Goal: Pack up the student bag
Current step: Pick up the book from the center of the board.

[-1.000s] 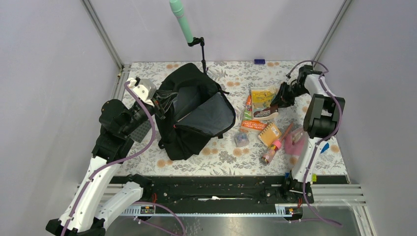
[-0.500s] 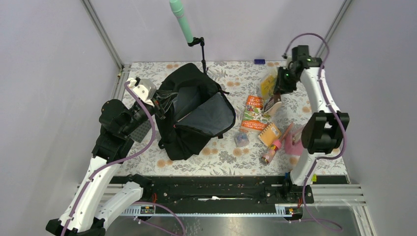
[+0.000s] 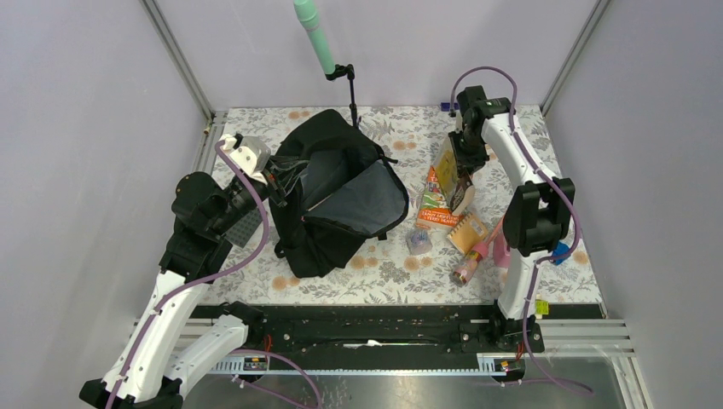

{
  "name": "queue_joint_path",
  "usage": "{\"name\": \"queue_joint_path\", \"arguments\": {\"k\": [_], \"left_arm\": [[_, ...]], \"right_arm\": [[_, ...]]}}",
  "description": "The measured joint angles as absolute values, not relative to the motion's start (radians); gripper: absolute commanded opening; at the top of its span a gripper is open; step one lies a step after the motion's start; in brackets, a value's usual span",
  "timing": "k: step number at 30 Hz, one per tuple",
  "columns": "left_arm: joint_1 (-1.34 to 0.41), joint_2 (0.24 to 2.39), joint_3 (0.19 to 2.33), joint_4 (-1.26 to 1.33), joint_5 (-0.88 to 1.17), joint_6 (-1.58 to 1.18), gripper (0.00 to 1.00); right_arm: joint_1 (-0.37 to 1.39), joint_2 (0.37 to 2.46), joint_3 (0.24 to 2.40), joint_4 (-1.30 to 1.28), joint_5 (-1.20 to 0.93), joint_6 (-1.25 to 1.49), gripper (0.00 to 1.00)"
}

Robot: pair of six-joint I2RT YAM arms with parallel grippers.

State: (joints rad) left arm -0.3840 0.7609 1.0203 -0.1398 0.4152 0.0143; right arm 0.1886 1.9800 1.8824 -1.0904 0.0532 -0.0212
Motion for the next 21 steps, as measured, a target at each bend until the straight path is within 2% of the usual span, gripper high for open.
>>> {"name": "queue_joint_path", "arguments": {"k": [2, 7, 10, 14, 17, 21], "left_arm": [[-0.384, 0.761, 1.020, -0.140, 0.415, 0.013, 0.00], [-0.384, 0.761, 1.020, -0.140, 0.416, 0.009, 0.00], [-0.384, 0.761, 1.020, -0.140, 0.416, 0.008, 0.00], [-0.384, 0.761, 1.020, -0.139, 0.416, 0.007, 0.00], [-0.384, 0.761, 1.020, -0.140, 0.416, 0.007, 0.00], [-0.384, 0.761, 1.020, -0.139, 0.416, 0.007, 0.00]], "right_arm": [[0.190, 1.983, 1.882, -1.090, 0.061, -0.025, 0.31], [0.192, 1.983, 1.878, -1.079, 0.062, -0.033, 0.41], [0.193, 1.983, 1.865, -1.060, 0.059, -0.038, 0.55], [0.194, 1.985, 1.848, -1.048, 0.052, -0.042, 0.56], [0.194, 1.993, 1.847, -1.037, 0.043, -0.042, 0.61], [0.194, 2.012, 1.840, -1.024, 0.030, -0.044, 0.62]]}}
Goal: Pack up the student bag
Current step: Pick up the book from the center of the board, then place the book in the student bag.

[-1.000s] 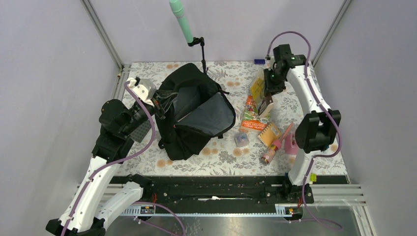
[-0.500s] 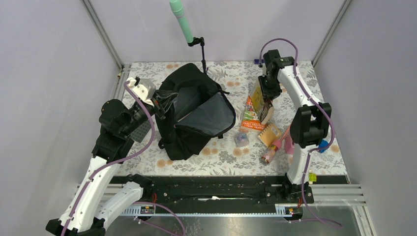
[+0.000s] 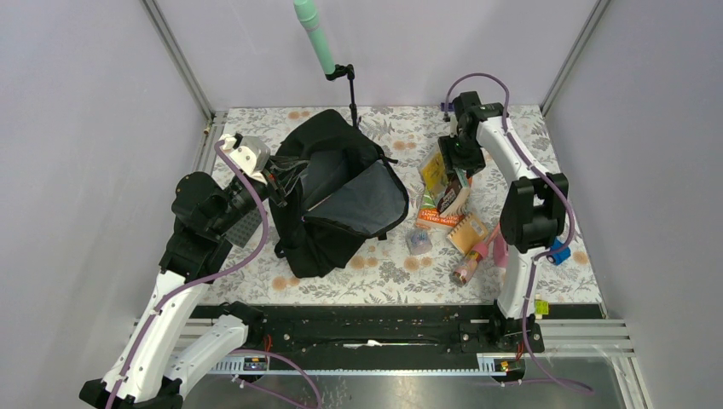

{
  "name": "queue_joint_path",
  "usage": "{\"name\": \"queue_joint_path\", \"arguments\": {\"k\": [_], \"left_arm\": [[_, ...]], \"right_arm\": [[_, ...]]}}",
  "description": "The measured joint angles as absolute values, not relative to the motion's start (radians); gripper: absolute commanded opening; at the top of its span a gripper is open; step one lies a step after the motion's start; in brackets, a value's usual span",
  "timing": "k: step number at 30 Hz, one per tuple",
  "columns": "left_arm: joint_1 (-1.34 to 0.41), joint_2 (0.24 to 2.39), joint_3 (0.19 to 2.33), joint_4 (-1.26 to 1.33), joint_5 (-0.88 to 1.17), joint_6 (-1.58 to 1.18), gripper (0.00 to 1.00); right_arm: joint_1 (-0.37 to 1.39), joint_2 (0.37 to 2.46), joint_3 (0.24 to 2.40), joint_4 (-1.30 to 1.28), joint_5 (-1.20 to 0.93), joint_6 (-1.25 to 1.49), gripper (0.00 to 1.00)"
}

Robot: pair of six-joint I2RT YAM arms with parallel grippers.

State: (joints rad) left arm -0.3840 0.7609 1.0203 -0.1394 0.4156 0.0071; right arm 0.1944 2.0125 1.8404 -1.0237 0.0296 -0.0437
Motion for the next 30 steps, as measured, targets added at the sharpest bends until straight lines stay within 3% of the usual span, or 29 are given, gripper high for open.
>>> {"name": "queue_joint_path", "arguments": {"k": [5, 8, 11, 19, 26, 30], "left_arm": [[-0.384, 0.761, 1.020, -0.139, 0.415, 0.007, 0.00], [-0.384, 0.761, 1.020, -0.140, 0.415, 0.007, 0.00], [-0.384, 0.761, 1.020, -0.139, 0.415, 0.007, 0.00], [-0.384, 0.761, 1.020, -0.136, 0.422, 0.007, 0.00], [-0.384, 0.748, 1.013, -0.130, 0.426, -0.012, 0.00], [-0.384, 0.744, 1.011, -0.130, 0.427, -0.018, 0.00]], "right_arm": [[0.196, 2.046, 1.832, -1.007, 0.007, -0.043, 0.54], [0.197, 2.049, 1.823, -1.003, -0.009, -0.038, 0.17], [0.197, 2.047, 1.824, -1.004, -0.022, -0.033, 0.00], [0.199, 1.872, 1.835, -1.040, -0.030, 0.017, 0.00], [0.276, 1.332, 1.673, -0.801, -0.234, 0.036, 0.00], [0.389, 1.156, 1.552, -0.604, -0.398, 0.023, 0.00]]}}
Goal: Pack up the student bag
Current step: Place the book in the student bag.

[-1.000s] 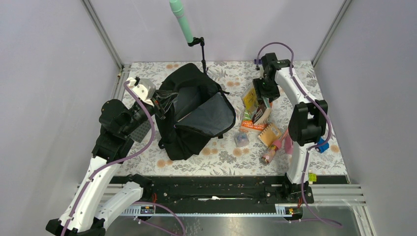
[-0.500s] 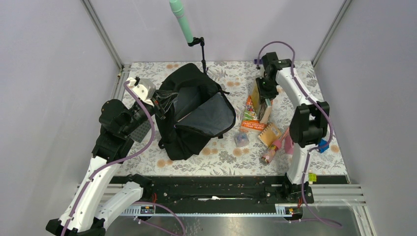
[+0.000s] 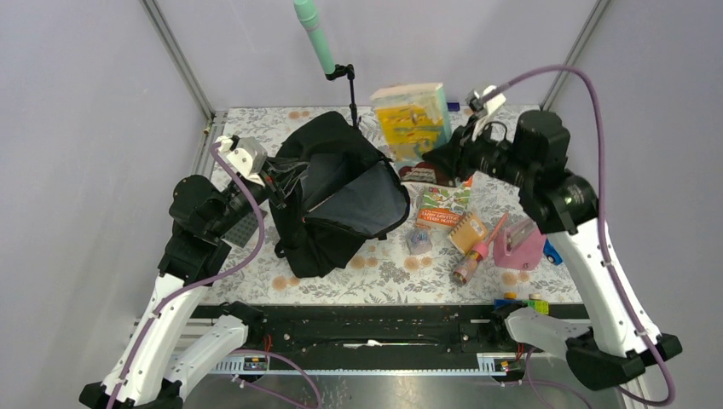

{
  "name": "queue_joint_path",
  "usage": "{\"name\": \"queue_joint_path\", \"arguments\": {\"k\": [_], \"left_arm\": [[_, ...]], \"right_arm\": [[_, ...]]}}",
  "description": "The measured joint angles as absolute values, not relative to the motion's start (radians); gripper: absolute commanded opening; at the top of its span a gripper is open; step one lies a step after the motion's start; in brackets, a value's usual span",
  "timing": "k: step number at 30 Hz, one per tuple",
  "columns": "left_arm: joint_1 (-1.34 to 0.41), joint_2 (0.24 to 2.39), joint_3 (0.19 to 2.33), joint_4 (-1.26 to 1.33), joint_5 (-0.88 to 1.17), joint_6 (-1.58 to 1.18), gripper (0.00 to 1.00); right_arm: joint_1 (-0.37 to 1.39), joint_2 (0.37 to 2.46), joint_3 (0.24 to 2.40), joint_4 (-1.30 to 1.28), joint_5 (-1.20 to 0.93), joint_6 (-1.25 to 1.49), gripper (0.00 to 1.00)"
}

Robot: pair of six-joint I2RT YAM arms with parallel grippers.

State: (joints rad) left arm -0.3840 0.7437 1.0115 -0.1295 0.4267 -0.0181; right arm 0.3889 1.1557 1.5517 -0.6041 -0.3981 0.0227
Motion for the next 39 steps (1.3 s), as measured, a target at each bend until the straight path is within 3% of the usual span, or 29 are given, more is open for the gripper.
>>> {"name": "queue_joint_path", "arguments": {"k": [5, 13, 28, 39], "left_arm": [[-0.384, 0.741, 1.011, -0.130, 0.427, -0.020, 0.00], [-0.383, 0.741, 1.011, -0.131, 0.427, -0.019, 0.00], [-0.356, 0.742, 1.012, -0.133, 0.411, -0.029, 0.00], [-0.350, 0.748, 1.013, -0.127, 0.445, -0.051, 0.00]], "right_arm": [[0.506, 1.076, 1.295, -0.255, -0.593, -0.022, 0.00], [0.579, 1.274, 1.253, -0.065, -0.741, -0.128, 0.00], [0.588, 1.311, 1.121, 0.070, -0.806, -0.380, 0.00], [0.609, 1.320, 1.149, -0.086, -0.740, -0.559, 0.00]]}}
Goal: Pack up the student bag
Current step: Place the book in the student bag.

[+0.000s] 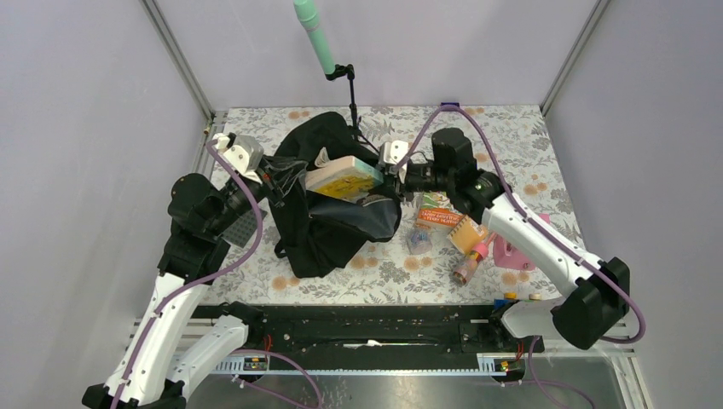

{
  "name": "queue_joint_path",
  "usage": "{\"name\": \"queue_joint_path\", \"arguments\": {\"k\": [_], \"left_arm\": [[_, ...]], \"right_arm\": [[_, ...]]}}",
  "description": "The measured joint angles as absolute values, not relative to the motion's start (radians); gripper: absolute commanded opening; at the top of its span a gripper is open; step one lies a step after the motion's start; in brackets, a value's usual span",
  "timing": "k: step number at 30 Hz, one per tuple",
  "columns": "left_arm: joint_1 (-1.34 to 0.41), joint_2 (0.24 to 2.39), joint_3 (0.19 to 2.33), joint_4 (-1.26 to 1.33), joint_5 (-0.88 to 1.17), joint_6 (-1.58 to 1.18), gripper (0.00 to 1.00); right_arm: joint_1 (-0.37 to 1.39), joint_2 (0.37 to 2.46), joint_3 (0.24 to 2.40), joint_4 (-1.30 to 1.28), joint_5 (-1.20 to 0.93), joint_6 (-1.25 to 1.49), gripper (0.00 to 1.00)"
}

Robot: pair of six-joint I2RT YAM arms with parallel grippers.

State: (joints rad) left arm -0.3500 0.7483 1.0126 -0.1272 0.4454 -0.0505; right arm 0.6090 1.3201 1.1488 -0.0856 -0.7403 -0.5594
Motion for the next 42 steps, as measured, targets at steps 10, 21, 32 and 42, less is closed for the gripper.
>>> {"name": "queue_joint_path", "arguments": {"k": [10, 21, 32, 42], "left_arm": [[-0.345, 0.753, 1.013, -0.130, 0.509, -0.032, 0.00], [-0.345, 0.769, 1.021, -0.132, 0.550, -0.023, 0.00], [-0.345, 0.765, 1.034, -0.145, 0.517, 0.002, 0.00], [-0.326, 0.765, 1.049, -0.163, 0.431, 0.011, 0.00]], "right_arm": [[0.615, 1.520, 1.484, -0.310, -0.684, -0.787, 0.00], [0.668, 1.655, 1.661, -0.459, -0.626, -0.997, 0.00], [0.720, 1.691, 1.678, -0.670, -0.482, -1.174, 0.00], [0.722, 1.690, 1.796, -0.926, -0.448, -1.197, 0.00]]}}
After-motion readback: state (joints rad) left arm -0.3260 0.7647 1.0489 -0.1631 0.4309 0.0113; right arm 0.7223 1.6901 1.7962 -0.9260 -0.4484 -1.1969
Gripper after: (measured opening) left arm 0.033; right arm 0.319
